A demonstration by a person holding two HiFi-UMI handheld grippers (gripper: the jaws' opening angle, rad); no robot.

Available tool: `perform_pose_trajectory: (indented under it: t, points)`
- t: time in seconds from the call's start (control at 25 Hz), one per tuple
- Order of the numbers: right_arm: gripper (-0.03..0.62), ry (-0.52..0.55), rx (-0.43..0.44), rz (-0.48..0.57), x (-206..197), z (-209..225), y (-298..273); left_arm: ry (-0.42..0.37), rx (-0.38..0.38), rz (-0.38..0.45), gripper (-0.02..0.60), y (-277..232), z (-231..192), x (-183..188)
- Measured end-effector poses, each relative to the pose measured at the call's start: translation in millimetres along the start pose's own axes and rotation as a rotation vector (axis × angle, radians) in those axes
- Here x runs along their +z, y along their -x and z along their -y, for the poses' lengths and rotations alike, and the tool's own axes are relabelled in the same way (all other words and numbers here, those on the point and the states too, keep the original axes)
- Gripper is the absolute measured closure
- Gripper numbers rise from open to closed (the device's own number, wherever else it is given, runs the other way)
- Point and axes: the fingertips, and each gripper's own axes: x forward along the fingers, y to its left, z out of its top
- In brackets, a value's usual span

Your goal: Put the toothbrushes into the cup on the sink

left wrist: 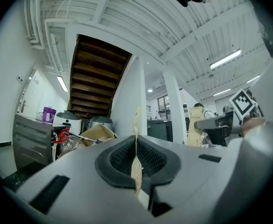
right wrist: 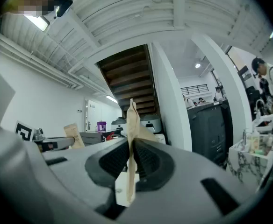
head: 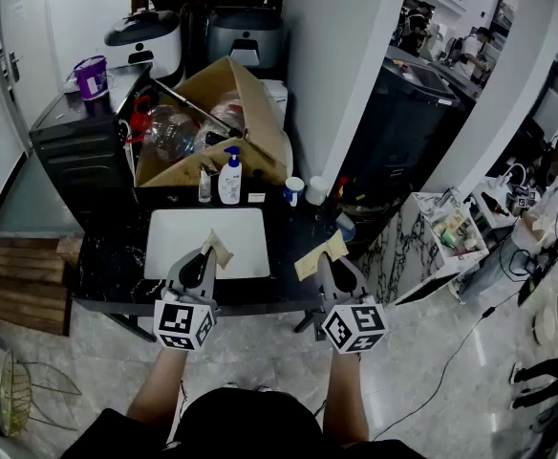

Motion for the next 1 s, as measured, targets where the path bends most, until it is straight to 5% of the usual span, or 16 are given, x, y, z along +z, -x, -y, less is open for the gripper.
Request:
perform_pose_trajectory:
  t: [1.0]
  points:
    - [0.568, -0.030, -0.057, 0.037, 1.1, -20.9, 13.3, 0.031, -0.075, 0.010, 0.577, 7.4, -5.0, -9.3]
